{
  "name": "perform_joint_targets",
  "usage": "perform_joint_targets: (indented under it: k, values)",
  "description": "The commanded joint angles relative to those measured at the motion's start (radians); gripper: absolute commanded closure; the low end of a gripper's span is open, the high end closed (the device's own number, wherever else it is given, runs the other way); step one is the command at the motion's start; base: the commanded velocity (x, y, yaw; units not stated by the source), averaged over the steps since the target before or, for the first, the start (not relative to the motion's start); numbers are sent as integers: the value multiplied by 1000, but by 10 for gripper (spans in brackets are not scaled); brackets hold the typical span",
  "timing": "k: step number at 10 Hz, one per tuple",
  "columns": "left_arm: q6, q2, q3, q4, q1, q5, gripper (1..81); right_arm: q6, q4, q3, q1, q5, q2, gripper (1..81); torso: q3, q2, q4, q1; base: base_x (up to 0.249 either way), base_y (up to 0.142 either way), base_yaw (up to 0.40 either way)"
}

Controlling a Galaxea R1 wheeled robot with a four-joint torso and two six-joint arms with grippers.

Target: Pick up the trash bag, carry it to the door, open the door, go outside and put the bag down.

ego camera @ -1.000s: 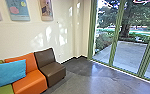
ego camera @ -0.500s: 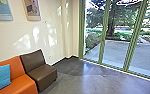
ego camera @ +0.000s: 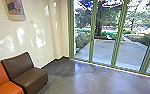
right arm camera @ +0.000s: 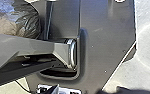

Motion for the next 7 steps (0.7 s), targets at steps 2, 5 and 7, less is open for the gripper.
perform_joint_targets:
  k: [2, 5, 7]
  values:
    - [2, -3, 1, 7, -54, 65, 811, -8, 8, 6, 44, -60, 8, 10, 0, 0, 0, 0, 0, 0, -307]
    - [2, 2, 1, 7, -54, 65, 811, -8, 8, 6, 44, -60, 8, 10, 0, 0, 0, 0, 0, 0, -308]
    - [4, 2, 1, 7, -54, 64, 811, -8, 8, 8, 44, -60, 8, 10, 0, 0, 0, 0, 0, 0, -311]
